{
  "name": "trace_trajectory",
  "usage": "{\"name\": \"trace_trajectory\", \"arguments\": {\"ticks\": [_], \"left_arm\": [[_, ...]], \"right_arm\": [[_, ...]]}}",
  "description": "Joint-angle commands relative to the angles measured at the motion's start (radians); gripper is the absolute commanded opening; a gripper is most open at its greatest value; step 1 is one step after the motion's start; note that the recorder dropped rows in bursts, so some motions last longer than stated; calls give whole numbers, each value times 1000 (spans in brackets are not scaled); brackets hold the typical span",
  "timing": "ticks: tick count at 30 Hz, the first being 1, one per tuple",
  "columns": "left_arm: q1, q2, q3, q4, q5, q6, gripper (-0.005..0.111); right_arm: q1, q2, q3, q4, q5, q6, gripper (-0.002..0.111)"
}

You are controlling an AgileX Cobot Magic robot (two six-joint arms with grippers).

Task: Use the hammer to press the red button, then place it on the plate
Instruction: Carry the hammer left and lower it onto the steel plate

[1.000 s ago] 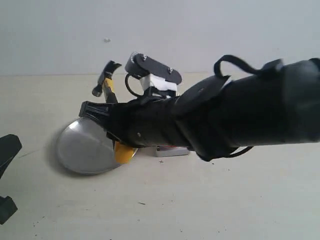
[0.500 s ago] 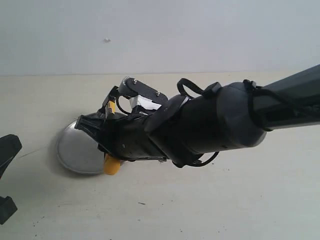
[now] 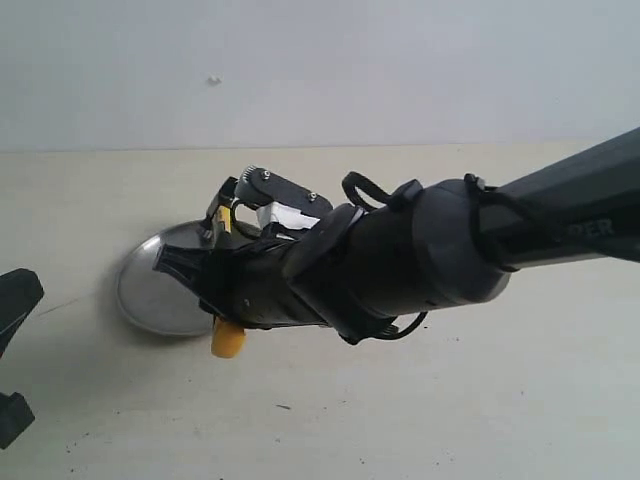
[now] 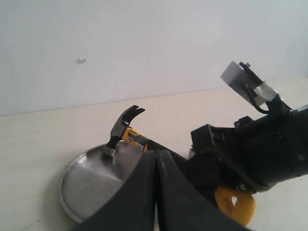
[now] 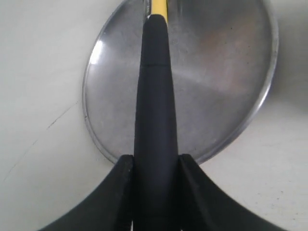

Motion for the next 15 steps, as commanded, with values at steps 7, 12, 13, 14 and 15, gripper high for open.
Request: {"name": "trace_trajectory", "arguments": {"ticks": [7, 12, 13, 14, 15], "left_arm": [[-6, -5, 4, 3, -3, 3, 0], [-6, -5, 4, 3, -3, 3, 0], [-6, -5, 4, 3, -3, 3, 0], [-6, -5, 4, 3, -3, 3, 0], [-6, -5, 4, 3, -3, 3, 0]], "right_arm": [[1, 52, -6, -10, -3, -15, 27], [1, 50, -6, -10, -17, -13, 36], [1, 50, -6, -10, -18, -13, 35], [1, 50, -6, -12, -21, -13, 32], [1, 50, -6, -19, -23, -13, 27]]}}
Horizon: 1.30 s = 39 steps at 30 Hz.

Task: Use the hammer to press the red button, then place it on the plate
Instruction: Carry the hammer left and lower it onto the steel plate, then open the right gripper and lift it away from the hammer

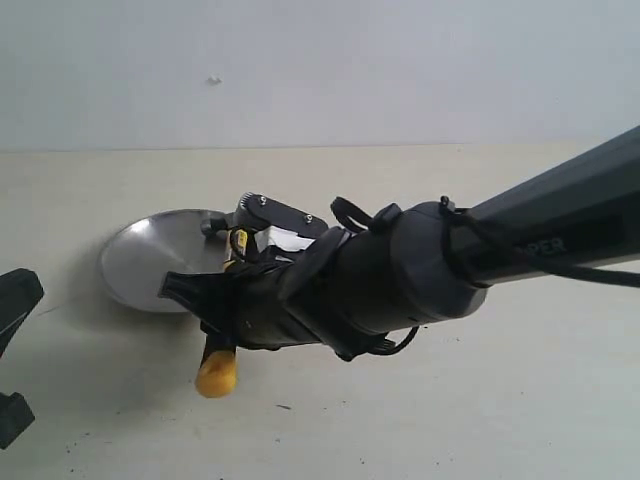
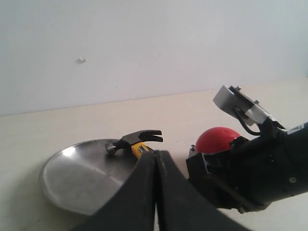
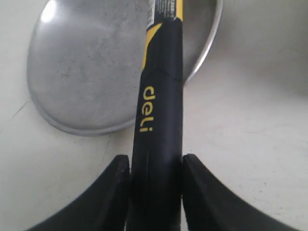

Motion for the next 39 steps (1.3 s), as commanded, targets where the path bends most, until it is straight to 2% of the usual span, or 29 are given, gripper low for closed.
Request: {"name": "trace_trajectory", "arguments": {"ticks": [1, 4, 9, 13, 17, 25, 28, 31, 33, 35, 36, 37, 39], "left_arm": [[-6, -5, 4, 3, -3, 3, 0], [-6, -5, 4, 3, -3, 3, 0], [-6, -5, 4, 3, -3, 3, 0], [-6, -5, 4, 3, -3, 3, 0], [-6, -5, 4, 3, -3, 3, 0], [-6, -5, 4, 3, -3, 3, 0], [-6, -5, 4, 3, -3, 3, 0], [-6, -5, 4, 3, -3, 3, 0], [-6, -5, 4, 3, -3, 3, 0], [-6, -5, 4, 3, -3, 3, 0], [-6, -5, 4, 3, -3, 3, 0], [-6, -5, 4, 3, -3, 3, 0], [-6, -5, 4, 3, -3, 3, 0]], "right_arm": [[-2, -4, -4, -24, -29, -1, 18], [-2, -4, -4, -24, -45, -1, 2], [-2, -4, -4, -26, -54, -8, 9], [-2, -4, -4, -26, -67, -10, 9], [-2, -4, -4, -29, -69, -10, 18], [-2, -4, -4, -34, -69, -10, 47], [-2, -16, -4, -34, -52, -12, 50], [-2, -140, -4, -43, -52, -184, 50], [-2, -254, -2, -43, -52, -294, 44], [-2, -362, 19, -43, -46, -331, 23], [-2, -430, 53, -43, -46, -363, 7], [-2, -461, 76, -43, -49, -377, 1], [-2, -542, 157, -48, -49, -420, 0]]}}
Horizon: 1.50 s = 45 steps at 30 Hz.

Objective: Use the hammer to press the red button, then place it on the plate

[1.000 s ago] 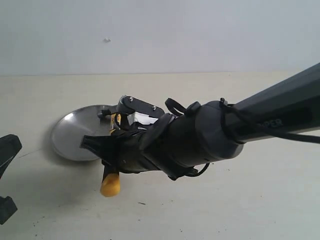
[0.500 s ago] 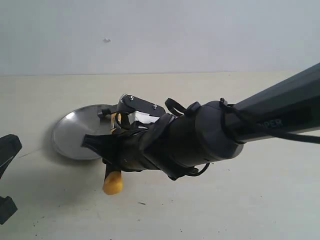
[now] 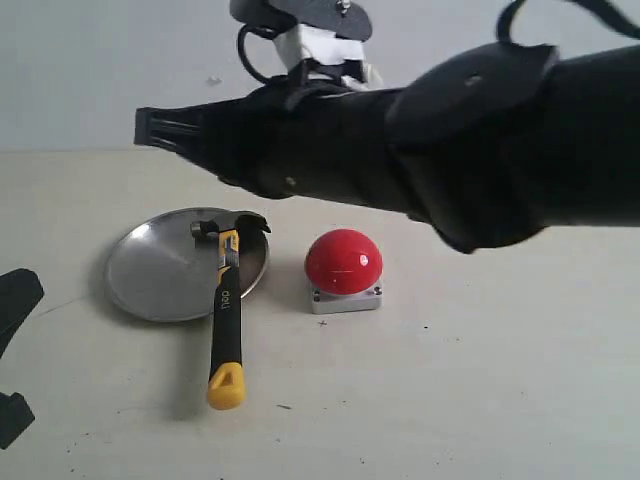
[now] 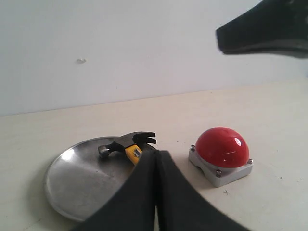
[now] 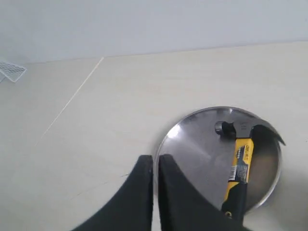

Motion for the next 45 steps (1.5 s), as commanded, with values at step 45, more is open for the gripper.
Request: {"name": "trace_trajectory", "arguments": {"ticks": [45], "left_arm": [[-6, -5, 4, 3, -3, 3, 0]], "right_arm": [[-675, -1098, 748, 121, 61, -562, 0]]}}
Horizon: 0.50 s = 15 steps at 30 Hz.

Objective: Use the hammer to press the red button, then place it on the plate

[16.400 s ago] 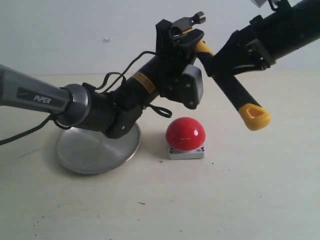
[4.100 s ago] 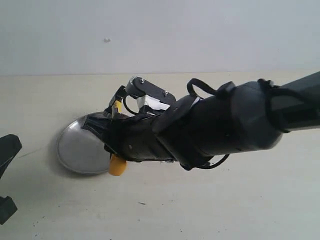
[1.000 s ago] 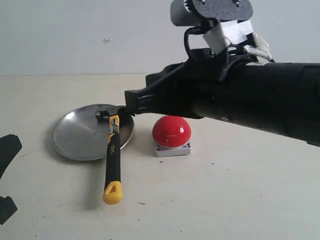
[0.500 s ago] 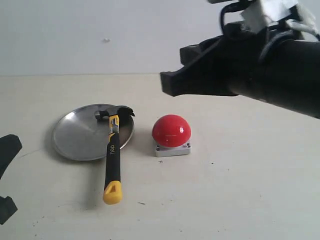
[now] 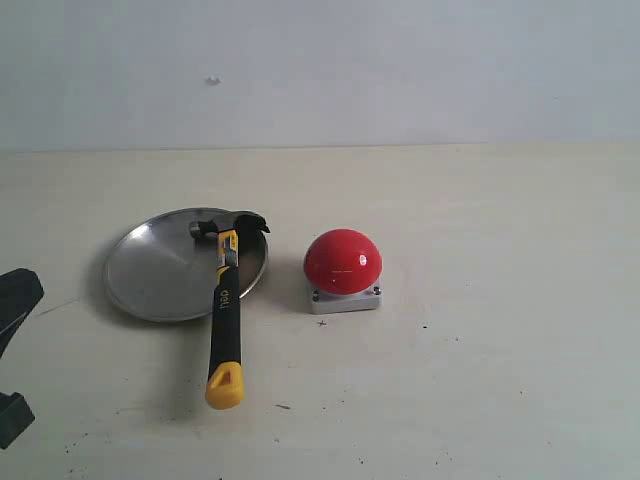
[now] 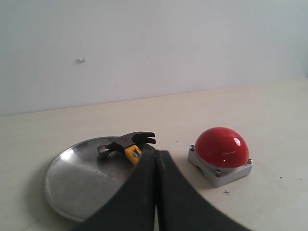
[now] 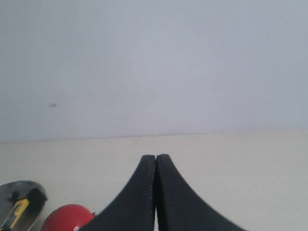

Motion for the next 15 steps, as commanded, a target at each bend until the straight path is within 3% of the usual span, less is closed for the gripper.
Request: {"name": "trace_trajectory", "arguments": {"ticks": [1, 11, 15], "left_arm": [[-6, -5, 4, 3, -3, 3, 0], [-6, -5, 4, 3, -3, 3, 0], [-6, -5, 4, 3, -3, 3, 0]], "right_arm": [[-89, -130, 77, -7, 26, -10, 0], [-87, -197, 114, -8, 123, -10, 0], [-87, -271, 116, -284, 188, 125, 0]]}}
